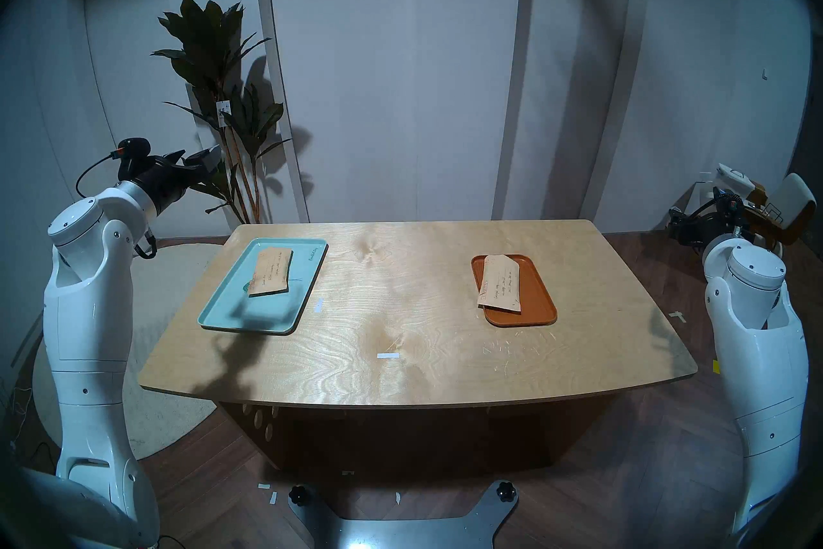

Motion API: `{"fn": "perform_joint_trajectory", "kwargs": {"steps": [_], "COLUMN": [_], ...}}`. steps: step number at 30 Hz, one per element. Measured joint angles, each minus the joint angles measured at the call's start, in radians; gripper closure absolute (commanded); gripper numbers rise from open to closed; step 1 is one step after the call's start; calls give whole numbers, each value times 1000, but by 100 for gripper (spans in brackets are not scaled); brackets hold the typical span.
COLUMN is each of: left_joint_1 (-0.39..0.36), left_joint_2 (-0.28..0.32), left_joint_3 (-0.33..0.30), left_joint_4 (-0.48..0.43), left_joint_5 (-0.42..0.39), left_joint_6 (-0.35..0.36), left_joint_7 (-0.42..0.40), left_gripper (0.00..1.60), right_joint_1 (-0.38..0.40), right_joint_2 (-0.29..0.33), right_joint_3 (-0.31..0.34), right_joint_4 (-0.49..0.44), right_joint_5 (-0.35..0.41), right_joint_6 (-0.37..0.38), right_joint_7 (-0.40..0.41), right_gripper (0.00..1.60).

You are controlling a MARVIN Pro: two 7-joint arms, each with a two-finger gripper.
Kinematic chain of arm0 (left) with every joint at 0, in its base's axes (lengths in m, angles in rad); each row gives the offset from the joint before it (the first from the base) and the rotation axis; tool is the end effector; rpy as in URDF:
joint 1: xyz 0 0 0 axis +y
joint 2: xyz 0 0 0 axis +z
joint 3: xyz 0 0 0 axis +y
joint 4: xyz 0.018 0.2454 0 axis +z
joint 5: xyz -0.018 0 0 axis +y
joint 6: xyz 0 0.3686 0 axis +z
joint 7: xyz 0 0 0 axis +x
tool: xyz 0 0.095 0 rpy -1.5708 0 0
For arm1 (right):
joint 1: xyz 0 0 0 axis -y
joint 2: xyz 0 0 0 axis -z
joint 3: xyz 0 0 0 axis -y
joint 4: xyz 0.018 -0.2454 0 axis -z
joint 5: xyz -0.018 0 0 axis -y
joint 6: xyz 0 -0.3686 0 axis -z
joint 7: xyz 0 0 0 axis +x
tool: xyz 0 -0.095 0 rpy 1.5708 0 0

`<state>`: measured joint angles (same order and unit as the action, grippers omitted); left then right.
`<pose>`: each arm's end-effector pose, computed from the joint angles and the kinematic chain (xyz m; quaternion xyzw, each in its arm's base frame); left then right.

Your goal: Sort the mail into the trays, one tray per recipient

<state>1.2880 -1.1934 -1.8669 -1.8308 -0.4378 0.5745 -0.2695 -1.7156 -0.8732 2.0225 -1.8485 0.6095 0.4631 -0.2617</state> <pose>0.4742 0.1531 -0.0023 0.6785 -0.0165 0.7308 0.0725 0.4176 -0.2736 -0.0731 0.7201 -0.1190 0.6504 0.2104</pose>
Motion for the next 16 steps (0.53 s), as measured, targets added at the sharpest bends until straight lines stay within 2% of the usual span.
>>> {"fn": "perform_joint_trajectory", "kwargs": {"steps": [16], "left_joint_1": [-2], "left_joint_2": [18], "left_joint_3": [5], "left_joint_4": [0], "left_joint_5": [-4], "left_joint_6": [3], "left_joint_7": [-11], "left_gripper": [0], "right_joint_1": [1], "right_joint_2": [-38], "right_joint_3": [23], "right_joint_4": [-2], "right_joint_5": [30], "right_joint_6": [-35], "right_joint_7": [24], "right_gripper": [0]}}
